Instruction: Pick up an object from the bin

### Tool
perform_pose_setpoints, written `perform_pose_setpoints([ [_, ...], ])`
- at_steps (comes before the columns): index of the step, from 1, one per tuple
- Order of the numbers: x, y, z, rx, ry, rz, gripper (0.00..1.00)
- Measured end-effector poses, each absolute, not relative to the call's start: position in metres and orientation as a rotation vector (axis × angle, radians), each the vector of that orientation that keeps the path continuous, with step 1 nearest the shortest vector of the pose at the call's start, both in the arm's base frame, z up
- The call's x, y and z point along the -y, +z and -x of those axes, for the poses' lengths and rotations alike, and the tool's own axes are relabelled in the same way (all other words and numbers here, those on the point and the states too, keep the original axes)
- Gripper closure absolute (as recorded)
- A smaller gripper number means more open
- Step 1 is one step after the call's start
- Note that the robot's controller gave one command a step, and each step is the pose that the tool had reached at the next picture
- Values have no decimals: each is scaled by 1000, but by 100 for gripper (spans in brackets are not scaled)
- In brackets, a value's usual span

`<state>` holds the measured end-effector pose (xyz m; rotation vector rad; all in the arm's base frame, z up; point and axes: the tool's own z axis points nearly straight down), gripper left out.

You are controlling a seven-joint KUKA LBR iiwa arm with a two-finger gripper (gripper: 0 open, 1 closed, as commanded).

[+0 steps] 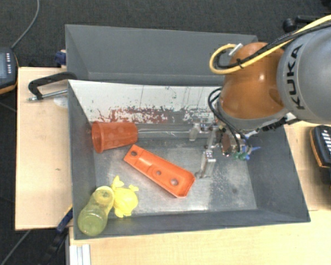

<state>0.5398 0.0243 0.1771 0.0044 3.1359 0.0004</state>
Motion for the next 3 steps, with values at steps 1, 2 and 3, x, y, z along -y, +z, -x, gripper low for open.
perform_pose_setpoints([
  [1, -37, 131, -544, -3132, 8, 224, 0],
  [2, -33, 105, -531, -3101, 0, 486, 0],
  [3, -89, 72, -526, -2957, 6, 1040, 100],
])
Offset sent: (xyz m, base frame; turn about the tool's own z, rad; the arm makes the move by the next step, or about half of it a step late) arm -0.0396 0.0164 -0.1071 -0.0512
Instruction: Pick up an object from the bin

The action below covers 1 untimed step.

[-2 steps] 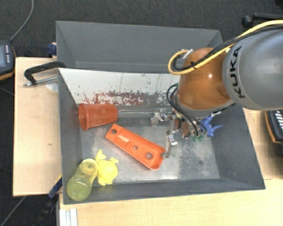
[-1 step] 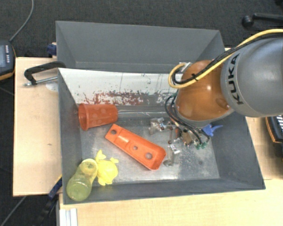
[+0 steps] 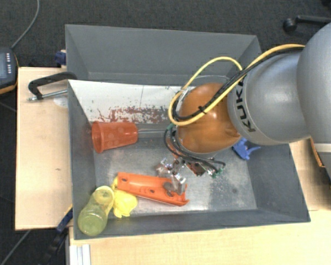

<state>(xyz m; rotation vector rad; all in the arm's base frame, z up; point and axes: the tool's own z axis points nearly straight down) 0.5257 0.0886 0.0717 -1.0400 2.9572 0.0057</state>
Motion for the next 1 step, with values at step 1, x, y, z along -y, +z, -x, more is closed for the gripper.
perform_pose_setpoints([
  [1, -88, 72, -526, -2958, 7, 1036, 100],
])
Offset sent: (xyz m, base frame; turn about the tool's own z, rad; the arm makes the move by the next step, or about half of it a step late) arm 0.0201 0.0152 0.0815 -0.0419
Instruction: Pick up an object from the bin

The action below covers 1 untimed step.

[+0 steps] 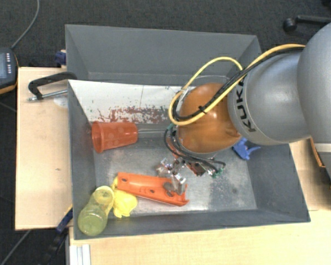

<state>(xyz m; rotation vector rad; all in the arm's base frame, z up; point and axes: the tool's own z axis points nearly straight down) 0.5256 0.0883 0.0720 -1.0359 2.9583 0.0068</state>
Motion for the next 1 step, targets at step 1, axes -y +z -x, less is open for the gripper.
perform_pose_setpoints([
  [1, -99, 121, -537, -2946, 9, 1077, 100],
])
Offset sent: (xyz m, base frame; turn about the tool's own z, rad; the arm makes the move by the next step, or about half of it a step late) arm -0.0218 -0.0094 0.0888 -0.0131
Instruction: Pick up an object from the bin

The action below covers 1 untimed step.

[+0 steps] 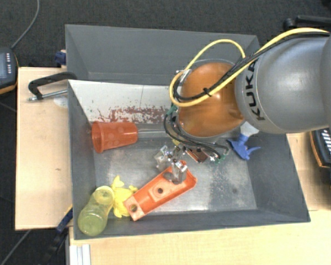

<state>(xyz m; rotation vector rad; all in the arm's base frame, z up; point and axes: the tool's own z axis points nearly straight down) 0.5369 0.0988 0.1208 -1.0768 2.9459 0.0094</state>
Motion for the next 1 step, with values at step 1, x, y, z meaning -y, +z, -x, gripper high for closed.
perform_pose_setpoints([
  [1, -80, 162, -505, -2949, 9, 1052, 100],
])
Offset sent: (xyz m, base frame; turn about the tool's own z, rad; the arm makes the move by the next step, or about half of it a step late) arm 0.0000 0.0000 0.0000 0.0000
